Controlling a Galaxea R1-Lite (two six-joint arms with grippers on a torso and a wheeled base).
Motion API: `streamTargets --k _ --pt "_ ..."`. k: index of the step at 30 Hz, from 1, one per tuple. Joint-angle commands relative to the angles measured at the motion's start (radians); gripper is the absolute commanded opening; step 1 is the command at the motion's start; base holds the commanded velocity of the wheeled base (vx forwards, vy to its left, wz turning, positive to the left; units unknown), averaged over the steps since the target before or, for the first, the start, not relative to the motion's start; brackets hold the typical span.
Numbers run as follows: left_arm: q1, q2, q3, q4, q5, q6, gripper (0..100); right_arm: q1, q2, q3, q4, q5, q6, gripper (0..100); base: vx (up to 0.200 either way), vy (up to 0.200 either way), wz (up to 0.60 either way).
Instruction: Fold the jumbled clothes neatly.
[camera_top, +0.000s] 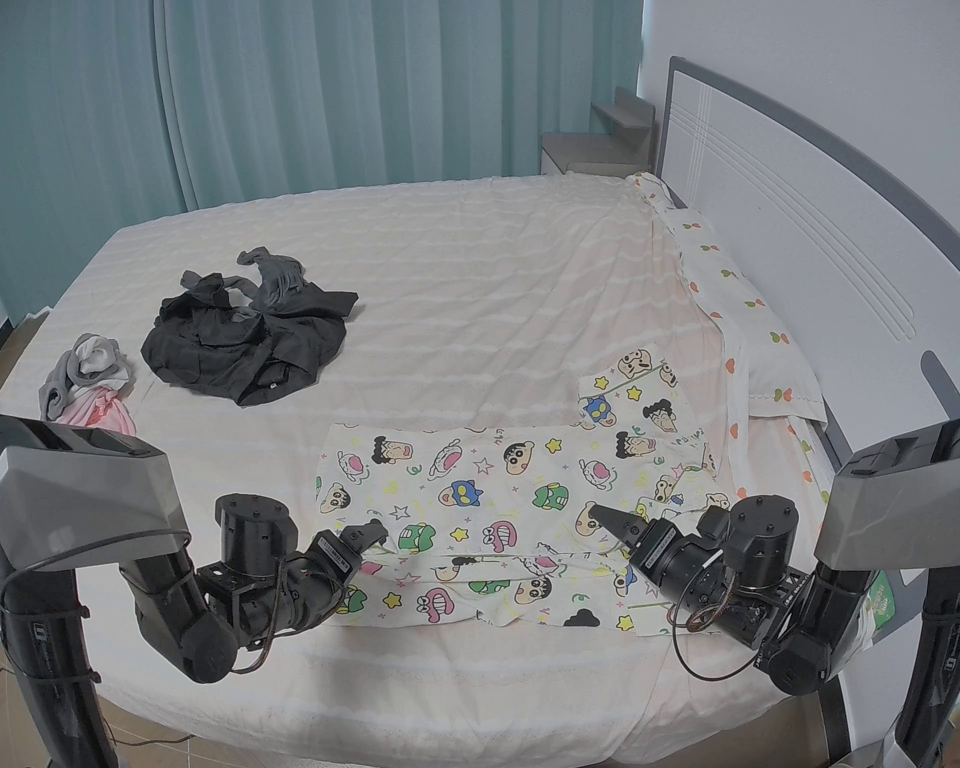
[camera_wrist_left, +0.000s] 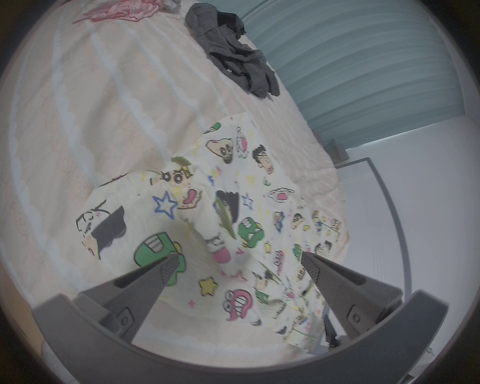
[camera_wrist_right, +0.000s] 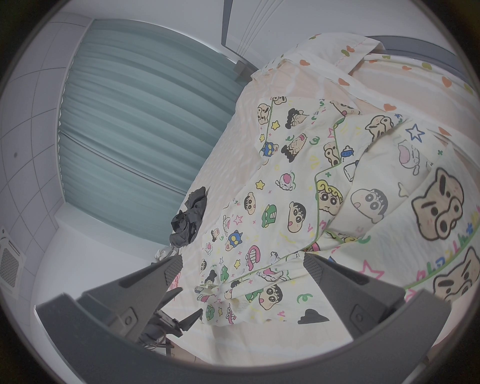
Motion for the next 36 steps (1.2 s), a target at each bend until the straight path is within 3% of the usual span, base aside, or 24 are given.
streamTargets --k 1,8,12,19,27,31,35,36 --pt "0.010 0.052 -0.086 0.066 0.042 0.036 100 0.001 0.003 0.000 -0.012 0.000 0.000 100 0.000 0.000 0.00" --pt "0.017 0.055 -0.196 0.104 0.100 0.035 100 0.002 0.004 0.002 -0.012 0.000 -0.001 100 0.000 0.000 0.00" --pt "0.047 0.101 -0.310 0.105 0.174 0.036 100 0.002 0.004 0.002 -0.012 0.000 -0.001 100 0.000 0.000 0.00" --pt "0.107 0.130 -0.435 0.107 0.182 0.038 100 0.002 0.006 0.002 -0.012 0.000 -0.001 100 0.000 0.000 0.00" --pt "0.167 0.124 -0.460 0.116 0.177 0.047 100 0.002 0.006 0.002 -0.012 0.000 -0.001 100 0.000 0.000 0.00" --pt "0.185 0.077 -0.443 0.185 0.149 0.056 100 0.002 0.007 0.002 -0.012 0.000 -0.003 100 0.000 0.000 0.00" --pt "0.205 -0.034 -0.383 0.314 -0.061 0.120 100 0.002 0.006 0.002 -0.012 0.000 -0.003 100 0.000 0.000 0.00" --pt "0.210 -0.037 -0.379 0.319 -0.076 0.134 100 0.002 0.006 0.003 -0.012 0.000 -0.003 100 0.000 0.000 0.00"
